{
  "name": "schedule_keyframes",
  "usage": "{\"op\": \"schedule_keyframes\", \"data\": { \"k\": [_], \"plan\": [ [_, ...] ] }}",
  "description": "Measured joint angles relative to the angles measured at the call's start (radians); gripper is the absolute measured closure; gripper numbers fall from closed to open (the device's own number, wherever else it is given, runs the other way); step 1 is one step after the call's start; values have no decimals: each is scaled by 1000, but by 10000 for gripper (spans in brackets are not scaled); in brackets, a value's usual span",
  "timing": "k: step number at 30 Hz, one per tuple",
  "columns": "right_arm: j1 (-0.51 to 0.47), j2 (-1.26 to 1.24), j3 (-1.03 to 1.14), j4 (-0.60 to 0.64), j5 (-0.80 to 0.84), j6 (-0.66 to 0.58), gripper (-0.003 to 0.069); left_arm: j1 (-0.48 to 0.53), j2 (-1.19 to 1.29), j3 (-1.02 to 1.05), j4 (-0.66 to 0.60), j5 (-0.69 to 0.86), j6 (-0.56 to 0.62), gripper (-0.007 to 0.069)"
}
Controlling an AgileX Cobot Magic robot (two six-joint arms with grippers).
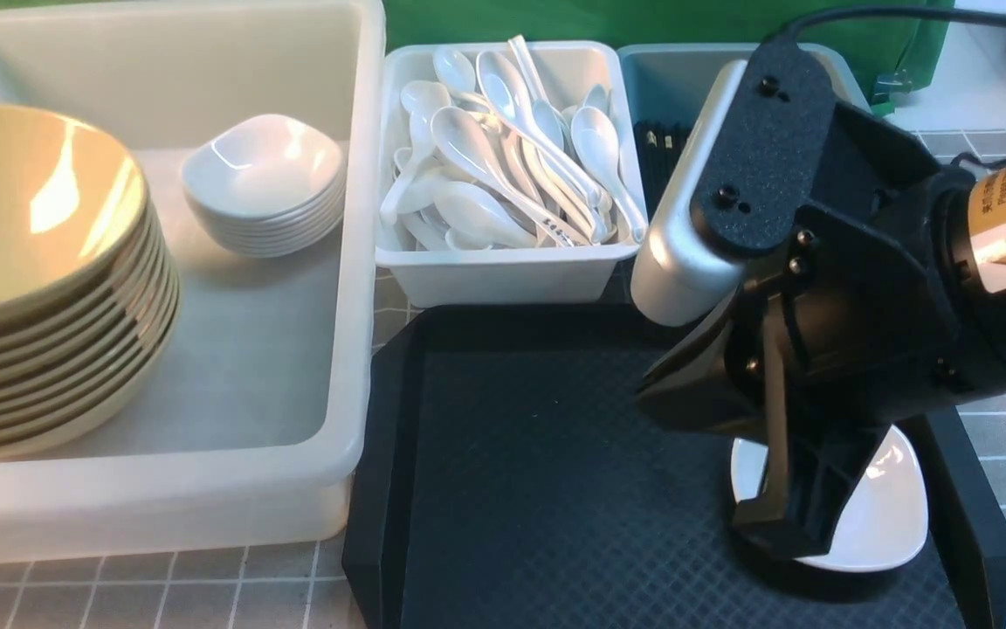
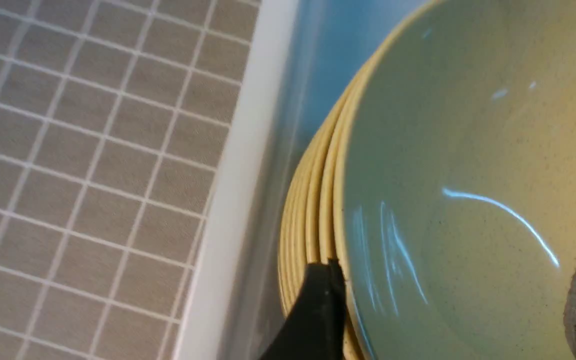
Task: On grey table put chopsticks spoon bowls plates into blue grey white boxes.
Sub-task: 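Grasp the small white bowl on the black tray by its rim with the left gripper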
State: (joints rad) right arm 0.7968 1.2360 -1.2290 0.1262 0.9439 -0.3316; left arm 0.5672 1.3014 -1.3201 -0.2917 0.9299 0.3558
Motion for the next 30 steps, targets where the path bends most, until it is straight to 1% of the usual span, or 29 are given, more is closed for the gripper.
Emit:
{"op": "schedule_keyframes", "data": {
  "k": [2,4,6,10,11,12,13,14,15,16,17,18,20,21,22,23,25,30],
  "plan": [
    [1,0,-19,-29,15,19,578,-18,-21,-47,14,29,-12,20],
    [1,0,-64,-87,49,59,575,-69,-50,-127,17,98,-72,20],
    [1,0,-98,-140,81,96,571,-152,-63,-188,15,150,-132,32],
    [1,-14,-139,-257,174,191,568,-429,-64,-222,-8,216,-153,85],
    [1,-17,-139,-263,178,197,567,-461,-62,-222,-8,218,-153,88],
    [1,-39,-138,-300,200,231,566,-559,-43,-222,-8,224,-155,107],
    [1,-51,-135,-318,210,245,565,-608,-36,-222,-4,226,-157,114],
    [1,-90,-123,-354,226,282,564,-718,3,-222,9,224,-167,129],
    [1,-131,-113,-371,230,301,563,-794,34,-222,21,216,-180,136],
    [1,-138,-110,-373,231,304,563,-823,41,-222,24,214,-185,137],
    [1,-199,-93,-381,234,317,562,-935,104,-222,47,187,-206,142],
    [1,-238,-83,-383,237,321,562,-998,149,-222,58,165,-216,144],
    [1,-297,-69,-385,241,332,561,-1087,225,-222,71,125,-222,144],
    [1,-339,-58,-386,244,348,561,-1153,292,-222,73,84,-227,145],
    [1,-376,-46,-387,245,364,561,-1196,339,-224,73,60,-229,146],
    [1,-382,-44,-387,246,369,561,-1196,349,-226,73,50,-229,146],
    [1,-446,-12,-388,253,397,561,-1286,471,-261,73,-5,-230,148],
    [1,-488,49,-388,308,422,561,-1374,672,-357,70,-75,-221,148]
  ]
}}
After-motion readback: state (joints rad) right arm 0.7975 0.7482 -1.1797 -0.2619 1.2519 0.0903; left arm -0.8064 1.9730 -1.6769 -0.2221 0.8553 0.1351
